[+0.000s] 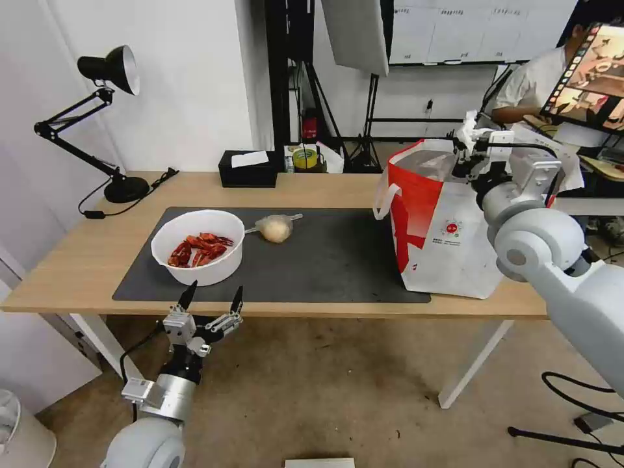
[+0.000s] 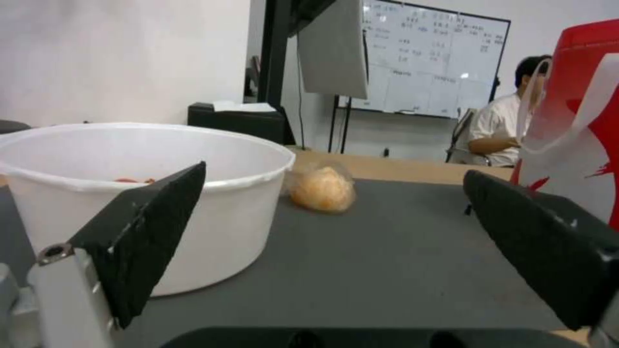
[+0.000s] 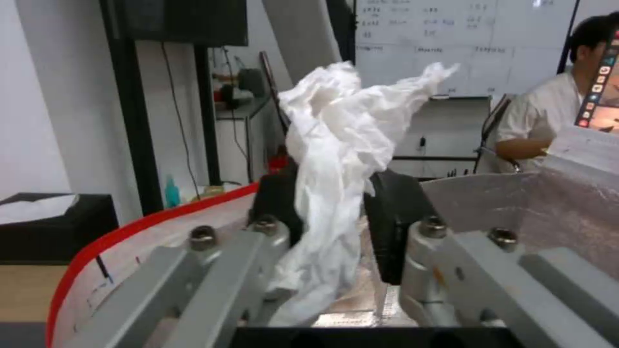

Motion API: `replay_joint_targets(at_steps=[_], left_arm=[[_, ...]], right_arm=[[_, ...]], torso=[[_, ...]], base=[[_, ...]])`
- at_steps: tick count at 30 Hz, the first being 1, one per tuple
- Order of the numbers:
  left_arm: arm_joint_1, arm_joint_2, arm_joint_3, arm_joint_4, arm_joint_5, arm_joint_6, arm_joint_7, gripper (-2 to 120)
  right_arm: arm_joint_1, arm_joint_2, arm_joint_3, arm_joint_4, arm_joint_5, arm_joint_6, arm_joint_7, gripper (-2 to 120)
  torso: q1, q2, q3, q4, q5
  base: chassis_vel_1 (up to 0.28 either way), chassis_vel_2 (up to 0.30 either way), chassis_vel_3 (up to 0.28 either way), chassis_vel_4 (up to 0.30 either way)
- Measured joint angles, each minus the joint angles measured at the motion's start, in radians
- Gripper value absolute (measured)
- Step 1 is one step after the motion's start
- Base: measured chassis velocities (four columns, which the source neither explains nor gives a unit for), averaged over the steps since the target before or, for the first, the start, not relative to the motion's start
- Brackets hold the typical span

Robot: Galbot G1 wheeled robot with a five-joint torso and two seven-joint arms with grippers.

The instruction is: Pick up the trash from the table and place it into the takeout bag.

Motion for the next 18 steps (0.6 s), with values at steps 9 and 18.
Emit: replay_joint_targets(at_steps=[9, 18], left_arm=[[-0.012, 0.003, 0.009, 0.006, -0.004, 0.001, 0.000, 100], [-0.019, 0.015, 0.006, 0.007, -0.013, 0.002, -0.001, 100]], right_arm=[[-0.006, 0.000, 0.002, -0.009, -0.004, -0.003, 0.010, 61], [-0.011, 0.008, -0.006, -0.010, -0.010, -0.004, 0.004, 94]], torso=[[0.000, 0.000, 0.000, 0.0000, 0.0000], [0.000, 0.000, 0.000, 0.0001, 0.0000]], base=[[0.000, 0.000, 0.000, 0.000], [0.000, 0.000, 0.000, 0.000]])
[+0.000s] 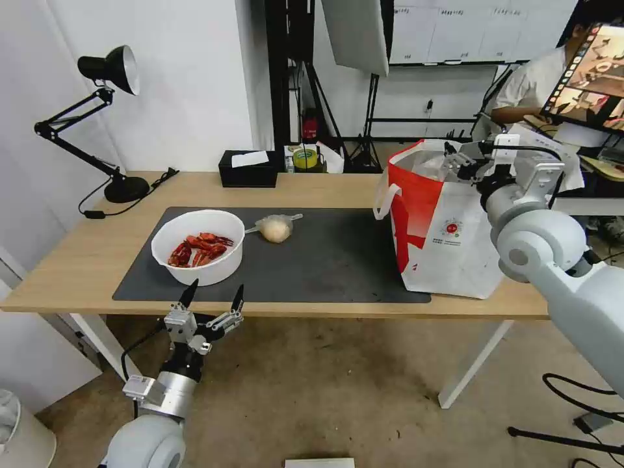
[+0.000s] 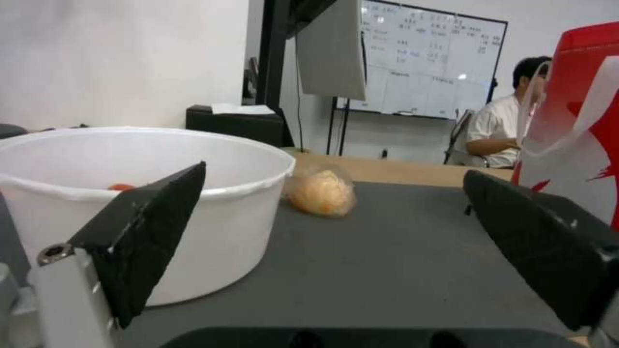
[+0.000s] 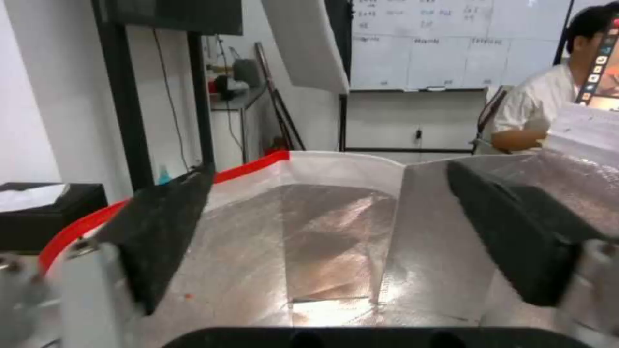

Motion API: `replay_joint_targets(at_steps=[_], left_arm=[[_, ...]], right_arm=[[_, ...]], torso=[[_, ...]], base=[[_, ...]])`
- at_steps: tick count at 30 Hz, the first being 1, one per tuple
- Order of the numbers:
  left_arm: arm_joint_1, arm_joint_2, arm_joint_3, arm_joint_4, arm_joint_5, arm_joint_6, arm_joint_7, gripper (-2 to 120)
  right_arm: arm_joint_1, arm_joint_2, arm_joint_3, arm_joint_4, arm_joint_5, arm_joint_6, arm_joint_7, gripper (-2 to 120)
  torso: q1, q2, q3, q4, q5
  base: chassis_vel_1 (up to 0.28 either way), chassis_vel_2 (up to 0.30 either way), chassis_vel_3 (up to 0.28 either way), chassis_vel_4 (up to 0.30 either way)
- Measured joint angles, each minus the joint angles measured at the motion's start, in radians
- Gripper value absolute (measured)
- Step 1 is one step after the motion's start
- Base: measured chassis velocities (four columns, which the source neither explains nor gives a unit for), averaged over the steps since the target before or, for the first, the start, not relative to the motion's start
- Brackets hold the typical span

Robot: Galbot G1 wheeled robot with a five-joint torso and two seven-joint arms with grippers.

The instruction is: Pick up the trash from the table and place it into the takeout bag.

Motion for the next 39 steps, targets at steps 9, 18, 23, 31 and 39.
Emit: replay_joint_targets(at_steps=[9, 18, 23, 31, 39], left_arm=[[0.001, -0.003, -0.006, -0.008, -0.002, 0.001, -0.001, 100], [0.008, -0.005, -0.017, -0.015, 0.000, 0.001, -0.002, 100], [0.009, -0.015, -0.018, -0.016, 0.009, 0.000, -0.001, 100], [0.019, -0.013, -0.029, -0.020, 0.011, -0.002, 0.001, 100], [0.030, -0.017, -0.035, -0.020, 0.015, -0.007, 0.004, 100]], right_arm=[[-0.054, -0.019, 0.022, 0.066, -0.001, 0.092, -0.109, 100], [-0.335, -0.081, 0.193, 0.226, -0.001, 0.218, -0.355, 100], [-0.565, -0.055, 0.307, 0.327, -0.113, 0.257, -0.398, 100], [-0.806, 0.033, 0.380, 0.377, -0.260, 0.322, -0.408, 100], [-0.995, 0.130, 0.384, 0.371, -0.400, 0.387, -0.389, 100]], torso=[[0.000, 0.000, 0.000, 0.0000, -0.0001], [0.000, 0.000, 0.000, -0.0003, 0.0000], [0.000, 0.000, 0.000, 0.0000, 0.0000], [0.000, 0.000, 0.000, -0.0001, 0.0000], [0.000, 0.000, 0.000, 0.0000, 0.0000]], base=[[0.000, 0.000, 0.000, 0.000], [0.000, 0.000, 0.000, 0.000], [0.000, 0.000, 0.000, 0.000], [0.000, 0.000, 0.000, 0.000], [0.000, 0.000, 0.000, 0.000]])
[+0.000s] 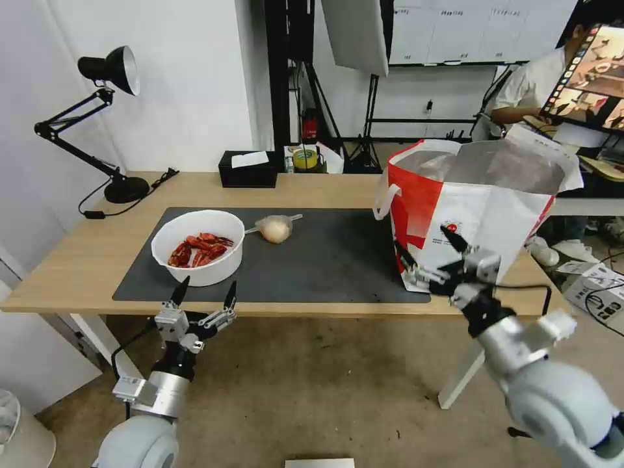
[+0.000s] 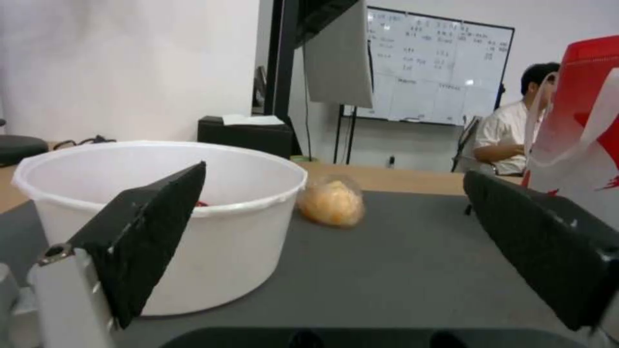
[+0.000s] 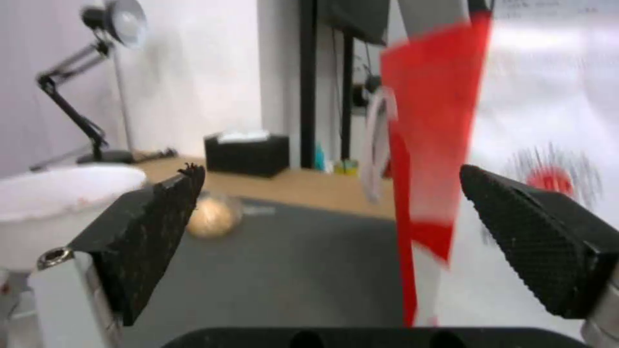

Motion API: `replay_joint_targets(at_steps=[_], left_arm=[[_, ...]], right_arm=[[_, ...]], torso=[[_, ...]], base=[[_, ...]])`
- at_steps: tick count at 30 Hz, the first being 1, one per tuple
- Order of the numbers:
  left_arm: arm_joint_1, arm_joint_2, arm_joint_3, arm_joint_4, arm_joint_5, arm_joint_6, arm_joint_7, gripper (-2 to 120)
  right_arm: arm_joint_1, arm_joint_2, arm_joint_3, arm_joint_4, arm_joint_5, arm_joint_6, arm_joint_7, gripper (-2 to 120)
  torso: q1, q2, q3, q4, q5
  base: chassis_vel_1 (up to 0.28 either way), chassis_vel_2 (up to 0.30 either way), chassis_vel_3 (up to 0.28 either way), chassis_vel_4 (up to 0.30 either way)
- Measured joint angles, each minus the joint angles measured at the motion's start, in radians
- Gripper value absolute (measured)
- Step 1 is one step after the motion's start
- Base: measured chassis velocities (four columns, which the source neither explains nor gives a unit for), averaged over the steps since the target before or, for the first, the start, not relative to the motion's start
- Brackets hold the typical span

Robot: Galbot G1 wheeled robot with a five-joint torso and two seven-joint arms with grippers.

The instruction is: Pick up the trash from the table and place it into the takeout bag.

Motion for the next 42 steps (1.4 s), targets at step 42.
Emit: replay_joint_targets(at_steps=[42], left_arm=[[0.015, -0.004, 0.000, 0.037, 0.005, 0.000, 0.008, 100]], right_arm=[[-0.117, 0.085, -0.055, -0.196, -0.090, 0.091, 0.019, 100]], torso=[[0.000, 0.000, 0.000, 0.0000, 0.0000]], base=[[0.000, 0.000, 0.000, 0.000]])
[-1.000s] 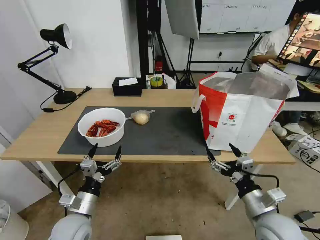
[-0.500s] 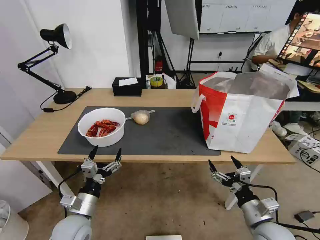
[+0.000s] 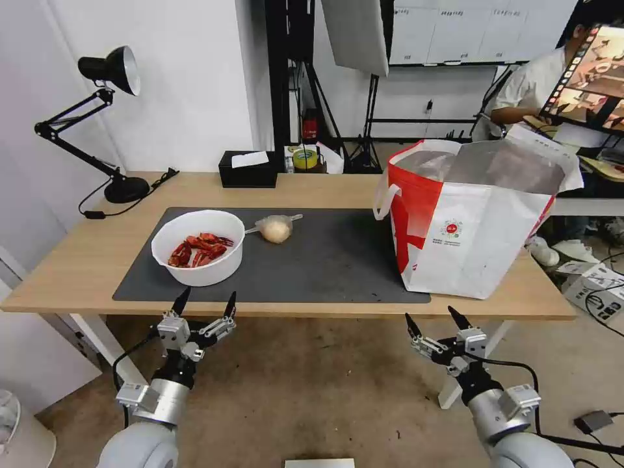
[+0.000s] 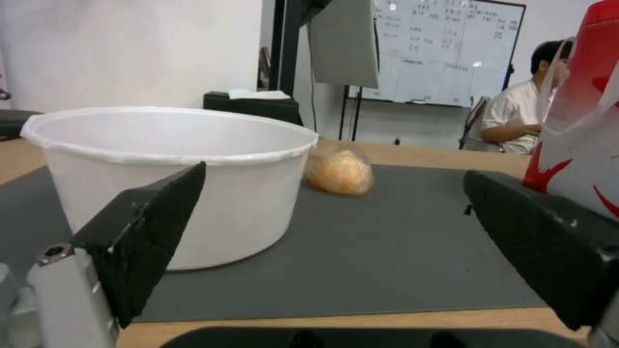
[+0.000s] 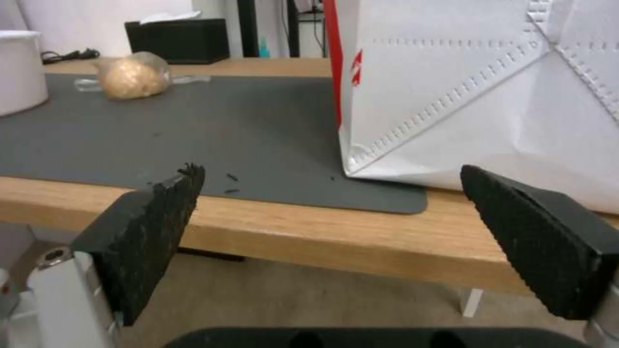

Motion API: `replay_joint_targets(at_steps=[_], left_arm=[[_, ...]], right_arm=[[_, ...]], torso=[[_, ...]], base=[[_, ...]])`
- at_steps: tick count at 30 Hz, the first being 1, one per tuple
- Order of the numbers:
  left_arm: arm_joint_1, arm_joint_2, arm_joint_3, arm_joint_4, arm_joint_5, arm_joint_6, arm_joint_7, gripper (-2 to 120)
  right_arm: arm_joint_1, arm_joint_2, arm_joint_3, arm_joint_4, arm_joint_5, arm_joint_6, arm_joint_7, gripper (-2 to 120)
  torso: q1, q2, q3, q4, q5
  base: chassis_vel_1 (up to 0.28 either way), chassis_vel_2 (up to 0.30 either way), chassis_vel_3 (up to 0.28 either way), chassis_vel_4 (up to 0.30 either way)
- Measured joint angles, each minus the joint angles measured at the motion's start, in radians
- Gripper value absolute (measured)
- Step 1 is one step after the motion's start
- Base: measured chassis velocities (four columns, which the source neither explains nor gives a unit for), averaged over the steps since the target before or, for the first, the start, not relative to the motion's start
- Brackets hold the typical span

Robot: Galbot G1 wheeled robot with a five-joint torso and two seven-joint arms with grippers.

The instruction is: Pick up the trash from the table and place it into the takeout bag.

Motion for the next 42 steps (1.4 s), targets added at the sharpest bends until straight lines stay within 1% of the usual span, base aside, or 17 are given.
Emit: replay_joint_targets(at_steps=[8, 13, 15, 16, 19, 24, 27, 28, 31, 32, 34, 35, 37, 39, 40, 41, 42], left_arm=[[0.008, -0.013, -0.002, 0.000, 0.009, -0.003, 0.001, 100], [0.009, -0.015, 0.001, -0.004, 0.013, -0.004, 0.002, 100], [0.007, -0.011, -0.003, -0.007, 0.018, -0.006, 0.002, 100], [0.007, -0.011, -0.003, -0.007, 0.018, -0.006, 0.002, 100], [0.006, -0.006, -0.007, -0.011, 0.026, -0.009, 0.007, 100], [0.001, -0.007, -0.008, -0.010, 0.026, -0.009, 0.008, 100], [0.001, -0.008, -0.008, -0.009, 0.026, -0.009, 0.008, 100], [0.001, -0.008, -0.008, -0.009, 0.026, -0.009, 0.008, 100], [0.000, -0.008, -0.012, -0.009, 0.026, -0.010, 0.008, 100], [0.000, -0.008, -0.012, -0.009, 0.026, -0.010, 0.008, 100], [0.000, -0.008, -0.018, -0.010, 0.026, -0.010, 0.006, 100], [0.000, -0.008, -0.018, -0.010, 0.026, -0.010, 0.006, 100], [0.002, -0.007, -0.024, -0.010, 0.024, -0.010, 0.005, 100], [0.002, -0.007, -0.025, -0.009, 0.024, -0.010, 0.005, 100], [0.003, -0.007, -0.028, -0.008, 0.023, -0.010, 0.004, 100], [0.002, -0.007, -0.029, -0.007, 0.023, -0.010, 0.003, 100], [0.002, -0.007, -0.029, -0.007, 0.023, -0.010, 0.003, 100]], right_arm=[[0.038, -0.022, -0.032, 0.037, 0.002, -0.030, 0.011, 100], [0.125, -0.069, -0.066, 0.069, 0.041, -0.079, 0.020, 100], [0.213, -0.113, -0.103, 0.074, 0.069, -0.106, 0.027, 100], [0.213, -0.113, -0.103, 0.074, 0.069, -0.106, 0.027, 100], [0.299, -0.155, -0.157, 0.077, 0.100, -0.134, 0.027, 100], [0.375, -0.178, -0.220, 0.077, 0.119, -0.156, 0.027, 100], [0.470, -0.187, -0.294, 0.067, 0.134, -0.171, 0.027, 100], [0.470, -0.187, -0.294, 0.067, 0.134, -0.171, 0.027, 100], [0.615, -0.188, -0.393, 0.041, 0.160, -0.193, 0.032, 100], [0.615, -0.188, -0.393, 0.041, 0.160, -0.193, 0.032, 100], [0.744, -0.185, -0.491, 0.006, 0.188, -0.208, 0.041, 100], [0.744, -0.185, -0.491, 0.006, 0.188, -0.208, 0.041, 100], [0.858, -0.174, -0.583, -0.035, 0.210, -0.219, 0.054, 100], [0.890, -0.169, -0.608, -0.048, 0.215, -0.221, 0.059, 100], [0.997, -0.148, -0.674, -0.087, 0.228, -0.224, 0.071, 100], [1.057, -0.134, -0.716, -0.116, 0.236, -0.225, 0.077, 100], [1.057, -0.134, -0.716, -0.116, 0.236, -0.225, 0.077, 100]], torso=[[0.000, 0.000, 0.000, -0.0001, 0.0000], [0.000, 0.000, 0.000, -0.0001, -0.0001], [0.000, 0.000, 0.000, 0.0003, -0.0001], [0.000, 0.000, 0.000, 0.0003, -0.0001], [0.000, 0.000, 0.000, 0.0001, 0.0001], [0.000, 0.000, 0.000, 0.0000, 0.0000], [0.000, 0.000, 0.000, -0.0001, 0.0000], [0.000, 0.000, 0.000, -0.0001, 0.0000], [0.000, 0.000, 0.000, 0.0000, 0.0001], [0.000, 0.000, 0.000, 0.0000, 0.0001], [0.000, 0.000, 0.000, 0.0000, -0.0002], [0.000, 0.000, 0.000, 0.0000, -0.0002], [0.000, 0.000, 0.000, 0.0000, 0.0001], [0.000, 0.000, 0.000, 0.0000, -0.0001], [0.000, 0.000, 0.000, 0.0002, -0.0002], [0.000, 0.000, 0.000, 0.0001, -0.0005], [0.000, 0.000, 0.000, 0.0001, -0.0005]], base=[[0.000, 0.000, 0.000, 0.000], [0.000, 0.000, 0.000, 0.000], [0.000, 0.000, 0.000, 0.000], [0.000, 0.000, 0.000, 0.000], [0.000, 0.000, 0.000, 0.000], [0.000, 0.000, 0.000, 0.000], [0.000, 0.000, 0.000, 0.000], [0.000, 0.000, 0.000, 0.000], [0.000, 0.000, 0.000, 0.000], [0.000, 0.000, 0.000, 0.000], [0.000, 0.000, 0.000, 0.000], [0.000, 0.000, 0.000, 0.000], [0.000, 0.000, 0.000, 0.000], [0.000, 0.000, 0.000, 0.000], [0.000, 0.000, 0.000, 0.000], [0.000, 0.000, 0.000, 0.000], [0.000, 0.000, 0.000, 0.000]])
